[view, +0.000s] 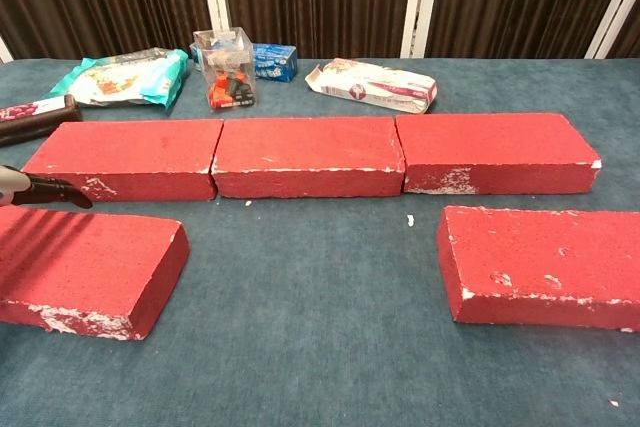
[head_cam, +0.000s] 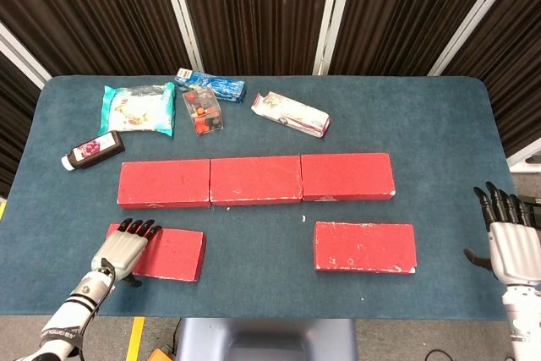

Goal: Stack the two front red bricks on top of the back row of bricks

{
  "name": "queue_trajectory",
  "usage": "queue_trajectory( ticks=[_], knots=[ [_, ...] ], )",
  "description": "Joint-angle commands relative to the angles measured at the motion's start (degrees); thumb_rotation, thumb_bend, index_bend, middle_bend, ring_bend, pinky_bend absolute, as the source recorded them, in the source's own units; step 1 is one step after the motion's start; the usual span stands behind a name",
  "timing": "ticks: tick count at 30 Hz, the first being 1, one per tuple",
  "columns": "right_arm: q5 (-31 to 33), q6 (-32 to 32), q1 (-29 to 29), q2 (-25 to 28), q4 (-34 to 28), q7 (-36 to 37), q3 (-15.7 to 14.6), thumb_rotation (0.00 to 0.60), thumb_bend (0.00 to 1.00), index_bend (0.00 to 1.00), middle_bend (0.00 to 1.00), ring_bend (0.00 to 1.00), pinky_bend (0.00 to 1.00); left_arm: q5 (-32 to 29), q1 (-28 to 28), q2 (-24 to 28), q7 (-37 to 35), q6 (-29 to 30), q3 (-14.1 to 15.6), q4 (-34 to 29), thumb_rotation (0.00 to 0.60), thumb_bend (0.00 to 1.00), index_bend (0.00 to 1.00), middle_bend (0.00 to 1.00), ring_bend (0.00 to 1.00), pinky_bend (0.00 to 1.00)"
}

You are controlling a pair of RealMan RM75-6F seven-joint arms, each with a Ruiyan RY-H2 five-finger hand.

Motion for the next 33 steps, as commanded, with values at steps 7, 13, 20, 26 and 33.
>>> queue_trajectory(
  ticks=[7,13,20,26,33],
  knots=[
    [0.16,-0.09,0.08,-0.06,-0.08,-0.2,-0.04,0.6,0.0,0.07,0.0,0.0,0.0,-2.03,-2.06,-1.17,0.08,0.29,0.34,0.5,0.6,0.0,0.0,0.0,0.0,0.0],
    [0.22,-0.1,0.11,-0.11,-0.11,-0.32,-0.07,0.6,0.0,0.07,0.0,0.0,0.0,-3.41,-3.02,-2.11,-0.12,0.8,0.73,1.11,0.6,0.0,0.0,0.0,0.0,0.0],
    [0.33,-0.19,0.18,-0.18,-0.19,-0.49,-0.11,0.6,0.0,0.07,0.0,0.0,0.0,-4.09,-3.96,-2.8,-0.66,1.21,0.98,1.66,0.6,0.0,0.0,0.0,0.0,0.0],
    [0.43,-0.42,0.27,-0.12,-0.31,-0.58,-0.18,0.6,0.0,0.07,0.0,0.0,0.0,-4.59,-4.5,-3.3,-0.56,1.48,1.76,2.15,0.6,0.0,0.0,0.0,0.0,0.0],
    [0.73,-0.66,0.38,-0.17,-0.42,-0.79,-0.19,0.6,0.0,0.07,0.0,0.0,0.0,-3.73,-4.48,-3.63,-1.65,1.79,2.18,3.25,0.6,0.0,0.0,0.0,0.0,0.01]
  ],
)
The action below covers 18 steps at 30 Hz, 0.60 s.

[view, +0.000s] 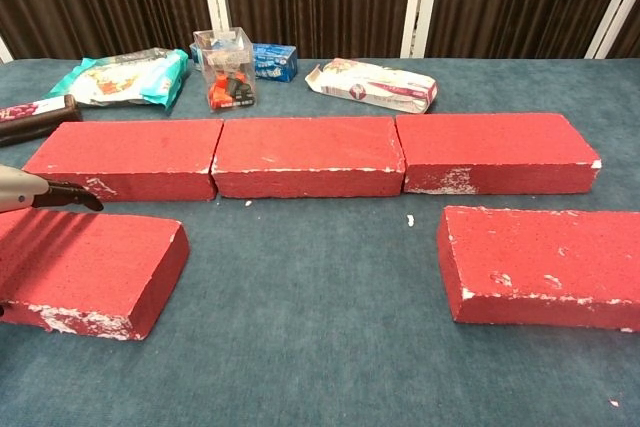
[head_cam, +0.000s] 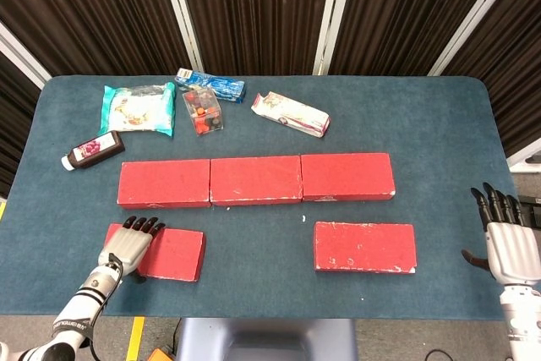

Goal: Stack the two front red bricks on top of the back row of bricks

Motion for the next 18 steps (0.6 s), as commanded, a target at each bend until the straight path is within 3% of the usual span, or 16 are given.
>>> queue_trajectory(
  ticks=[1,18],
  knots=[
    [0.07,-0.14,0.07,-0.04,-0.03,-0.11,-0.02,0.6,0.0,0.07,0.0,0.0,0.0,0.52,-0.02,-0.24,-0.29,0.09,0.17,0.43,0.6,0.0,0.0,0.0,0.0,0.01],
    [0.71,-0.46,0.31,-0.23,-0.37,-0.68,-0.02,0.6,0.0,0.08,0.0,0.0,0.0,0.49,-0.29,-0.93,-0.79,0.62,1.07,1.43,0.6,0.0,0.0,0.02,0.0,0.05]
  ],
)
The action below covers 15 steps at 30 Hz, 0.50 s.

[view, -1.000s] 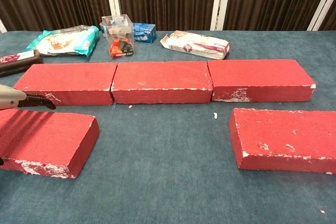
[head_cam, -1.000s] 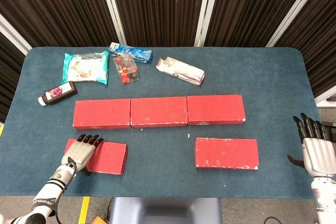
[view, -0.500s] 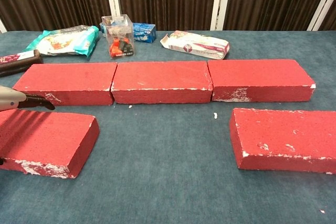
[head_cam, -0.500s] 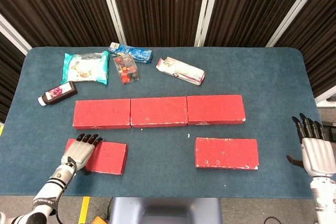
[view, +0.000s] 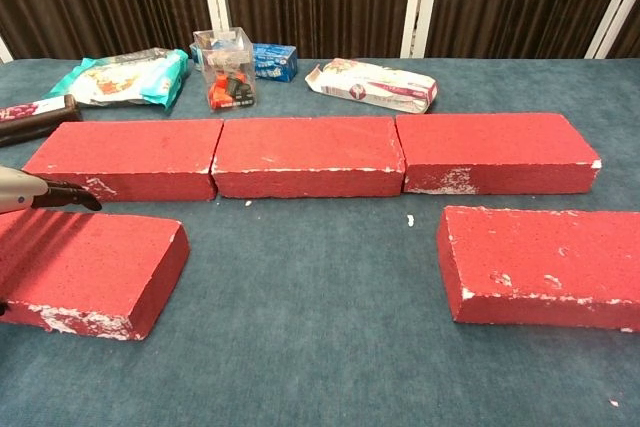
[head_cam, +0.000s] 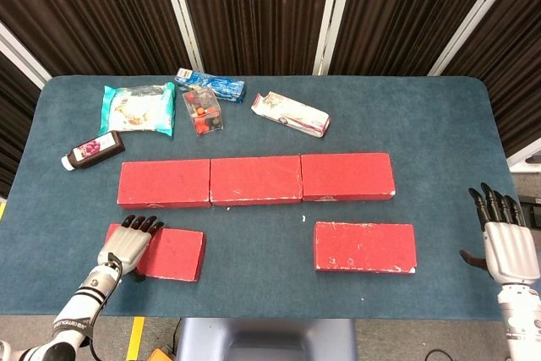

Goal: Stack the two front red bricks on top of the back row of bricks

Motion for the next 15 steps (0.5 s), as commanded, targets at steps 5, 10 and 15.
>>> queue_trajectory(
  ticks=[5,10,15],
  knots=[
    [0.13,0.05,0.02,-0.06,0.01,-0.05,0.02,0.6,0.0,0.08,0.0,0.0,0.0,-0.37,-0.15,-0.24,-0.13,-0.11,0.25,0.47,0.6,0.0,0.0,0.03,0.0,0.05],
    [0.14,-0.07,0.09,-0.07,-0.01,-0.14,-0.03,0.6,0.0,0.08,0.0,0.0,0.0,-0.21,-0.19,-0.27,-0.09,0.1,0.45,0.59,0.6,0.19,0.0,0.08,0.0,0.05],
    [0.05,0.08,0.05,-0.07,-0.04,-0.02,-0.04,0.6,0.0,0.08,0.0,0.0,0.0,-0.63,-0.37,-0.42,0.19,0.26,0.58,0.63,0.6,0.22,0.0,0.13,0.0,0.05]
  ],
)
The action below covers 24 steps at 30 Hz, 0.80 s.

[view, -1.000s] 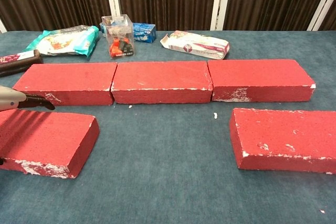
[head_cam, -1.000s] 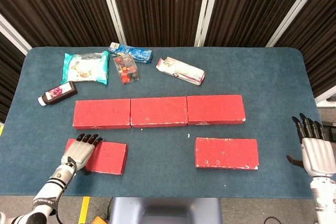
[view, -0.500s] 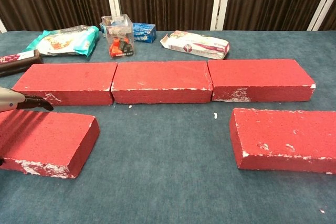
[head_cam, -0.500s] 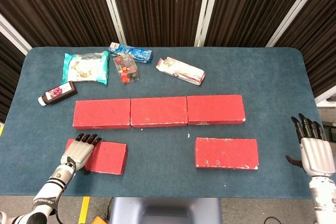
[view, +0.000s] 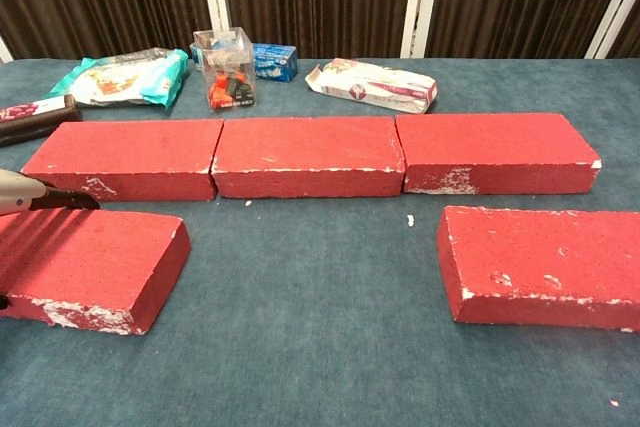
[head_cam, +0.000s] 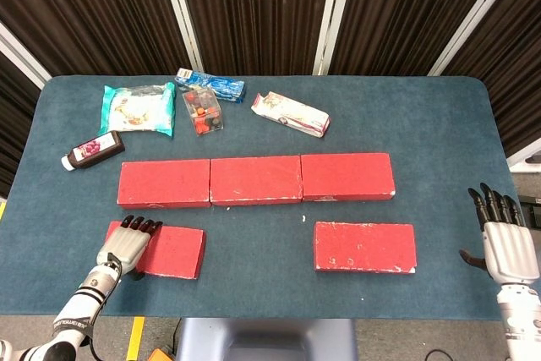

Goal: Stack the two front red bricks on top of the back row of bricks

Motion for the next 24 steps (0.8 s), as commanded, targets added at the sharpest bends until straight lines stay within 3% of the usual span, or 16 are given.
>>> queue_trajectory(
  ticks=[1,16,24],
  knots=[
    [0.02,0.02,-0.02,0.01,0.0,0.07,0.0,0.6,0.0,0.08,0.0,0.0,0.0,-0.12,-0.05,-0.06,0.02,0.07,0.04,0.05,0.6,0.23,0.0,0.13,0.0,0.05],
    [-0.12,0.27,-0.1,0.06,-0.06,0.34,-0.01,0.6,0.0,0.08,0.0,0.0,0.0,0.21,0.21,1.6,0.41,2.02,0.51,-1.73,0.6,0.25,0.07,0.19,0.0,0.06],
    [-0.42,0.38,-0.19,0.14,-0.12,0.74,-0.1,0.6,0.0,0.08,0.0,0.0,0.0,5.08,2.01,13.09,-2.34,6.93,0.17,-11.65,0.6,0.25,0.07,0.18,0.0,0.06]
  ],
)
